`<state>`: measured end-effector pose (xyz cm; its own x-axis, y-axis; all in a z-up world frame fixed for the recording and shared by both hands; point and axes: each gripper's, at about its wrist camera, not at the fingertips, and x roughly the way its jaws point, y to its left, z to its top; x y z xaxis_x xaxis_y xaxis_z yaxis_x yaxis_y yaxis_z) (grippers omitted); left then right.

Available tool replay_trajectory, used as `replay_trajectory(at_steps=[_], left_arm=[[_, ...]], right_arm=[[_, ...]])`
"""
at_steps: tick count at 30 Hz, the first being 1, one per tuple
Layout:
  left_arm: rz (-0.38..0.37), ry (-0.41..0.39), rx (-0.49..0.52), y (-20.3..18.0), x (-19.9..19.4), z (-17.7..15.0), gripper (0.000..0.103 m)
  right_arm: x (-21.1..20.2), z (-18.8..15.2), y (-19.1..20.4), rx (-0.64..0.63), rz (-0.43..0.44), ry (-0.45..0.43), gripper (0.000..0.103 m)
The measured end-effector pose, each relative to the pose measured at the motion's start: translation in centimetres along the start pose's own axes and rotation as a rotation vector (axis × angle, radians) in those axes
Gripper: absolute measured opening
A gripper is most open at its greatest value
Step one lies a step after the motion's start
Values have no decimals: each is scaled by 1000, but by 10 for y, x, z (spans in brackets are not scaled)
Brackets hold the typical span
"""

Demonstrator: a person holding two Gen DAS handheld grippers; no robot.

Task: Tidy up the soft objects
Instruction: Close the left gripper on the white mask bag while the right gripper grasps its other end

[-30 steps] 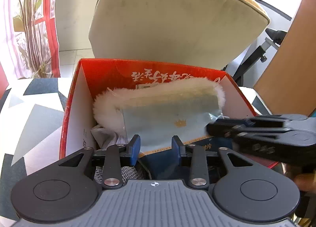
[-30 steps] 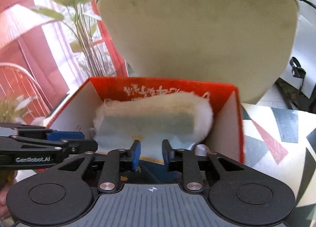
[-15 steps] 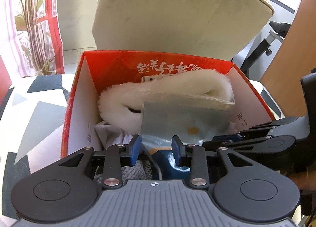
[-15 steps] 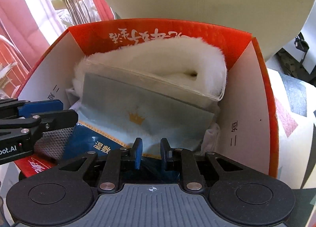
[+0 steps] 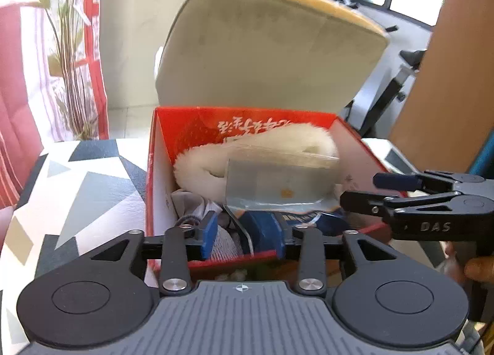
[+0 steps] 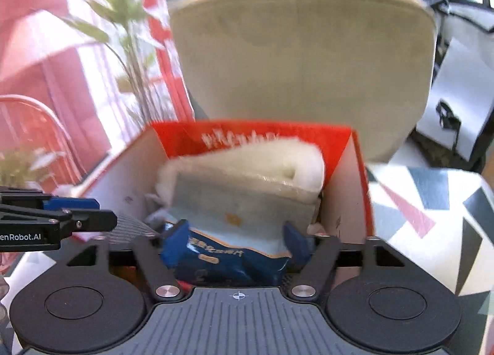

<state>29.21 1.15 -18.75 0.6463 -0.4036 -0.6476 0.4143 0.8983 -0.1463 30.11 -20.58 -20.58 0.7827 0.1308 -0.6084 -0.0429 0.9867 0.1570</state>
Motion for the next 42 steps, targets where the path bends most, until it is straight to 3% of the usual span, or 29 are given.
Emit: replay_trajectory(at_steps=[2,3,8,11,14,19,25,30,42], left_arm=[[6,-31,3,1,-18,-8,63],[19,-44,6,0,-26,-11,66],[66,-125,52,-1,-63,-28,98],[143,-148,106,-8,-75,-43,103],[142,-95,65,-4,-75,-55,103],[177,-25,-18,3,-67,-80,103],[179,-1,-70,8,-56,-109,103],[147,26,-79,3,-47,-126,103],[56,70,-199,18,-28,-149,103]], right_arm=[[-18,-4,3,-20,17,-43,93],[-28,-7,4,-28,20,-68,103],[-62,-23,12,-56,-9,-124,103],[-73,-38,18,-62,-10,-119,103],[-77,-57,25,-68,-5,-98,103],[-82,-94,18,32,23,-63,103],[-79,-139,12,41,-40,-7,103],[-69,-164,1,126,-63,55,103],[-55,-173,-7,176,-60,90,103]])
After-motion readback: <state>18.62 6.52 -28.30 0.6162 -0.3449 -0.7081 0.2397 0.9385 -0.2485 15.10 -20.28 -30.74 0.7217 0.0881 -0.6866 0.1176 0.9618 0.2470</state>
